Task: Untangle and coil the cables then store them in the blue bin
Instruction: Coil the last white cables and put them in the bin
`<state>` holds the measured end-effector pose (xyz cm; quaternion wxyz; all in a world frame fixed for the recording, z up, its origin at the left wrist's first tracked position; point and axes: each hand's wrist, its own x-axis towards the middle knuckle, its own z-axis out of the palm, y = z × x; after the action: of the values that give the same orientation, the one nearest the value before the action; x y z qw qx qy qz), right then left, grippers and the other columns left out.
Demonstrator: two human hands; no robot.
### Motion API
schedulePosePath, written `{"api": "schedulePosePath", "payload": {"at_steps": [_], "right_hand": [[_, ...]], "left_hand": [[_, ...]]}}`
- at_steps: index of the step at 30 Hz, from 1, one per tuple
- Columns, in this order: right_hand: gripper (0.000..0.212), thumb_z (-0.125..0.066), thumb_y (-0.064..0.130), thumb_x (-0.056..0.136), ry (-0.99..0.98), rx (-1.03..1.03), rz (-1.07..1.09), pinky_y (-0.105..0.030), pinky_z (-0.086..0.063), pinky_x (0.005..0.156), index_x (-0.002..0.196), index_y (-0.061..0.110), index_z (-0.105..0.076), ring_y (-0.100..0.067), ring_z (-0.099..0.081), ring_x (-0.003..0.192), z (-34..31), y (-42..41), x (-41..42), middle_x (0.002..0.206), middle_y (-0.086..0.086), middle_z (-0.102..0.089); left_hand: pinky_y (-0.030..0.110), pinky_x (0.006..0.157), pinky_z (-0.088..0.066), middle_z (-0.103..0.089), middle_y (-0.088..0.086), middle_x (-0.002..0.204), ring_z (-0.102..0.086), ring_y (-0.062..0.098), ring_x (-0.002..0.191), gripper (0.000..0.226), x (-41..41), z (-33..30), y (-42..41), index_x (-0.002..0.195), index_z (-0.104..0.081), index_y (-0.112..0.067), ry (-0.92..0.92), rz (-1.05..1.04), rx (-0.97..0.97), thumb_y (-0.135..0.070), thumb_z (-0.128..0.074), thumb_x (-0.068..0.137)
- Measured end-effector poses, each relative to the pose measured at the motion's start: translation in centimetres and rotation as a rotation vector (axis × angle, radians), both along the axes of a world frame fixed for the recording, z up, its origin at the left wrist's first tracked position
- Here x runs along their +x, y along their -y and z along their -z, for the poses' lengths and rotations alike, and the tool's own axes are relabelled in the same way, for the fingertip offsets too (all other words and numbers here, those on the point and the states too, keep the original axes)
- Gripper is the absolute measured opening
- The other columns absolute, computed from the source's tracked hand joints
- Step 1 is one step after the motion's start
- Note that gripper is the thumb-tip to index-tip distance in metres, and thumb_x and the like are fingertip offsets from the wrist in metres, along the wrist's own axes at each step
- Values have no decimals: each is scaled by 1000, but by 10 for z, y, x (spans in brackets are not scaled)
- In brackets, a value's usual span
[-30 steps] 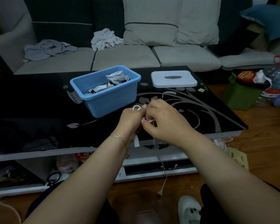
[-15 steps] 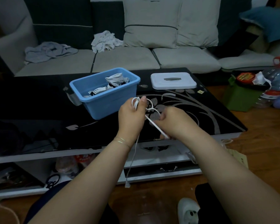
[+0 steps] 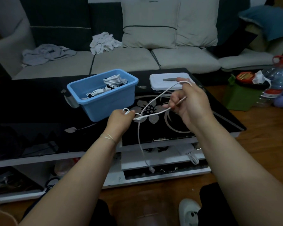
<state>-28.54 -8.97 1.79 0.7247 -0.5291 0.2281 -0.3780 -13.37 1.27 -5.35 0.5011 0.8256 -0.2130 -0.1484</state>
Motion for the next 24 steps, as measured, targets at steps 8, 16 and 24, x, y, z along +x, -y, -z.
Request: {"api": "schedulePosePath", "payload": {"at_steps": [8,16,24], "right_hand": [[36,-52,8,95,125,-249,16,-29,-48,99,129,19,-46,-10,-52,125,-4,3,-9,135,3,-53],[24,-66,38,87,-1142,-645,75,-29,-47,66,87,15,-59,-16,-63,65,8,43,-30,70,-4,-66],[76,-54,19,91,-1168,-1297,-114,-48,-8,117,152,21,-8,-23,-1,148,44,5,4,161,-2,-3]], "left_hand": [[29,62,-35,-44,4,54,-43,21,58,45,13,-2,-10,53,-41,-14,42,-77,-4,-26,-58,92],[26,53,-33,-56,23,63,-48,20,60,47,16,-7,-20,66,-58,7,250,-146,-186,-28,-53,97],[21,50,-31,-50,8,54,-45,16,55,44,-7,-11,-13,61,-61,-4,377,71,-90,-31,-55,95]]}}
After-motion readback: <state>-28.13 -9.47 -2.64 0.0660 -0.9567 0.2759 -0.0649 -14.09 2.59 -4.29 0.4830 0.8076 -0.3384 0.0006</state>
